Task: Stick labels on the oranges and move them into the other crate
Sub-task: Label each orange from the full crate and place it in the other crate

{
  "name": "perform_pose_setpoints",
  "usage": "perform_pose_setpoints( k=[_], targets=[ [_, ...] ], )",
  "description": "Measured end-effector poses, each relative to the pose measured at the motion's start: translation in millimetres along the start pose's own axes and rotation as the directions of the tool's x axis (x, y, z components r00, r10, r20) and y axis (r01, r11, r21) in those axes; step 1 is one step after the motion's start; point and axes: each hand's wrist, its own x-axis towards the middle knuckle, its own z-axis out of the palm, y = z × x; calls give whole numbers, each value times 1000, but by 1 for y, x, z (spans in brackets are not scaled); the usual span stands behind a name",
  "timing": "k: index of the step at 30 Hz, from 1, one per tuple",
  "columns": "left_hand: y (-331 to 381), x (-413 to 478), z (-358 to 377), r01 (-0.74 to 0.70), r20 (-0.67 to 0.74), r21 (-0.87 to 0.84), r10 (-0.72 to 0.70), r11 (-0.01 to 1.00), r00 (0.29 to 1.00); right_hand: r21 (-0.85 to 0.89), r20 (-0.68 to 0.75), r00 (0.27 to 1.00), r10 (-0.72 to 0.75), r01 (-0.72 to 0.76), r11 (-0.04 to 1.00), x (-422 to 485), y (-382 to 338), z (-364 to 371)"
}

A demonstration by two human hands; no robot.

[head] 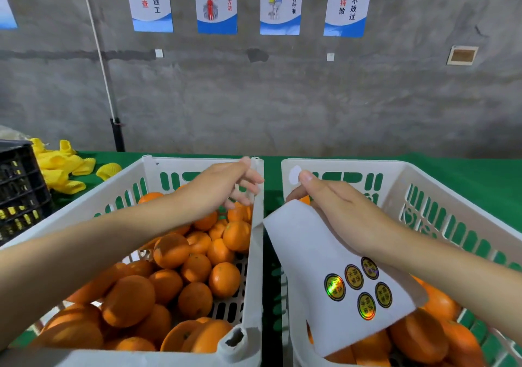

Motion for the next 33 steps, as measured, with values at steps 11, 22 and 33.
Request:
perform_pose_setpoints(
  k=[11,22,33],
  targets=[
    [-83,8,-57,-1,123,986,-730,166,672,9,25,999,-34,34,999,-6,-5,1],
    [-83,13,-56,7,153,974,-678,227,719,-32,34,998,-57,58,998,-3,0,0],
    [-8,0,-19,-251,-286,95,268,963,920,-131,-293,946,-138,103,986,7,8,-8]
  ],
)
